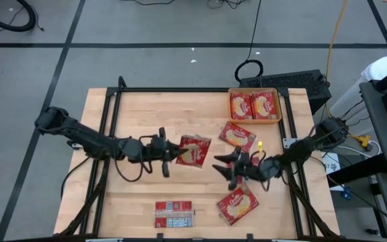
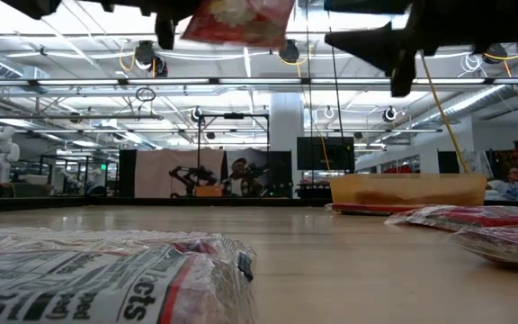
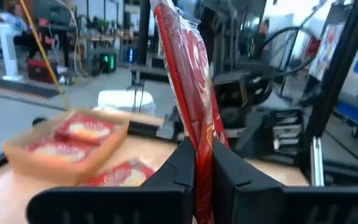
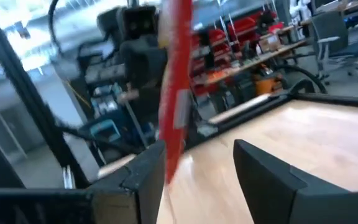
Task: Sort popcorn bags into baskets
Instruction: Put the red popcorn bag into the orange bin
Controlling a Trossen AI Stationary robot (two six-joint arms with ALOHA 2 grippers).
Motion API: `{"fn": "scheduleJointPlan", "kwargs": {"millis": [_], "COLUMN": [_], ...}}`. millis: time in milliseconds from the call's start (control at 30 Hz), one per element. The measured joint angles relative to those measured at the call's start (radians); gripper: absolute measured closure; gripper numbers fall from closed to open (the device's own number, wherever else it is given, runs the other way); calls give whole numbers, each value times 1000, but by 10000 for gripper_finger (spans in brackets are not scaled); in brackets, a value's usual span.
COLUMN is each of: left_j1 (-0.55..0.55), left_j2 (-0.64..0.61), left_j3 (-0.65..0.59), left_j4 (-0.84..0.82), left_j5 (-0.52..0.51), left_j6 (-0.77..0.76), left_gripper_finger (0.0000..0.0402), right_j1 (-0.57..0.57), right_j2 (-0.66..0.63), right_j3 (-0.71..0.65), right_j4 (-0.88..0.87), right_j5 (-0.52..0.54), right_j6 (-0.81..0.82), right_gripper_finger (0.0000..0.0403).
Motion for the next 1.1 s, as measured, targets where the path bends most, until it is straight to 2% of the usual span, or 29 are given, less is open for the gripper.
{"fn": "scheduleJointPlan", "kwargs": {"millis": [67, 233, 400, 567, 767, 967, 1100], "left_j1": [25, 81, 117, 135, 154, 173, 178], "left_j2": [15, 67, 100, 100, 100, 100, 100], "left_j3": [1, 0, 0, 0, 0, 0, 0], "left_j4": [15, 57, 66, 89, 97, 95, 94], "left_j5": [13, 37, 82, 101, 104, 102, 101], "left_j6": [4, 2, -26, -10, 8, 3, -9], "left_gripper_finger": [376, 374, 373, 372, 372, 371, 364], "right_j1": [-45, -154, -243, -311, -377, -408, -421], "right_j2": [0, -8, -8, -7, -7, -7, -7], "right_j3": [-13, -13, -12, -12, -11, -11, -11], "right_j4": [53, 56, 46, 40, 35, 26, 19], "right_j5": [-65, -219, -262, -390, -501, -508, -511], "right_j6": [-3, -4, 18, 34, 69, 46, 29], "right_gripper_finger": [220, 220, 220, 226, 287, 386, 387]}}
